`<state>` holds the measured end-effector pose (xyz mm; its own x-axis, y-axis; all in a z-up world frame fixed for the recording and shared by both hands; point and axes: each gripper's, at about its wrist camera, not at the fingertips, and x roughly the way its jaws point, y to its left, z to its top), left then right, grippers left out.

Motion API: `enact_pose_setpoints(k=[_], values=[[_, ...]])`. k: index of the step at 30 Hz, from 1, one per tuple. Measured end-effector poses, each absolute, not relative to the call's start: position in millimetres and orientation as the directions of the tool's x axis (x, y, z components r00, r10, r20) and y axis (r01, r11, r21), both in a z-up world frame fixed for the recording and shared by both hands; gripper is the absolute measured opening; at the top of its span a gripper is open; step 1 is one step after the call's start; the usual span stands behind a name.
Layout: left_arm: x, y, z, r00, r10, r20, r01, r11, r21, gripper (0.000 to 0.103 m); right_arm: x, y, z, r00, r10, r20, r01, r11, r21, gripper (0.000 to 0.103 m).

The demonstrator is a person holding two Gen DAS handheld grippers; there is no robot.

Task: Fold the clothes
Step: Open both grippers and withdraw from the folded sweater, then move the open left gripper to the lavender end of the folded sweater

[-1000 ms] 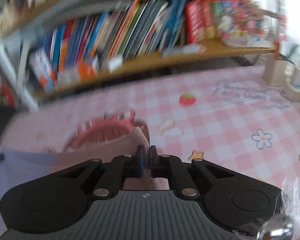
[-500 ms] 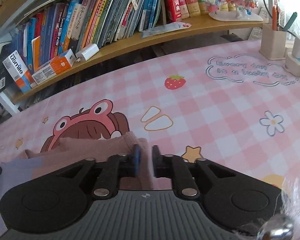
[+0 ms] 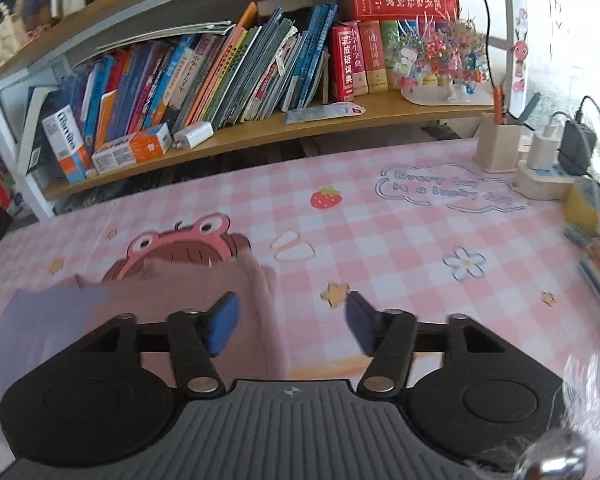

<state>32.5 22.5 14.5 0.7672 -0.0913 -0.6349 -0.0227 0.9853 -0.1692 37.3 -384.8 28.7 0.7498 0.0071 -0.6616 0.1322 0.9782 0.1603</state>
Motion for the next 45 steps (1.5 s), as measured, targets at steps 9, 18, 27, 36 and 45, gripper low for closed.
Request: enact_pose_setpoints(k=[9,18,27,36,45], values=[[-25,-11,9,0.733,-0.095,-0.674,-0.012,0.988,-0.153,0.079,-25,-383,24,0.716,-0.020,-0.698,0.165,0.976,0.141,0.089],[-77,-57,9,0.723,-0.115,-0.682,0.076,0.993,-0.086,0.083,-94,-379,15,0.684,0.021,-0.730,0.118,0.983,0.140,0.096],[-116,-69,3,0.702,-0.107,-0.704,0.045,0.993,-0.105,0.089,-133,-372,10,0.671,0.016,-0.741,0.079,0.993,0.093,0.097],[-138,-91,-7,0.667,-0.114,-0.736,0.089,0.993,-0.073,0.090,-154,-349,0,0.644,0.023,-0.765,0.029,0.998,0.053,0.097],[-132,-94,-12,0.652,-0.130,-0.747,0.139,0.989,-0.051,0.090,-154,-326,-5,0.638,0.027,-0.770,-0.019,1.000,0.020,0.097]])
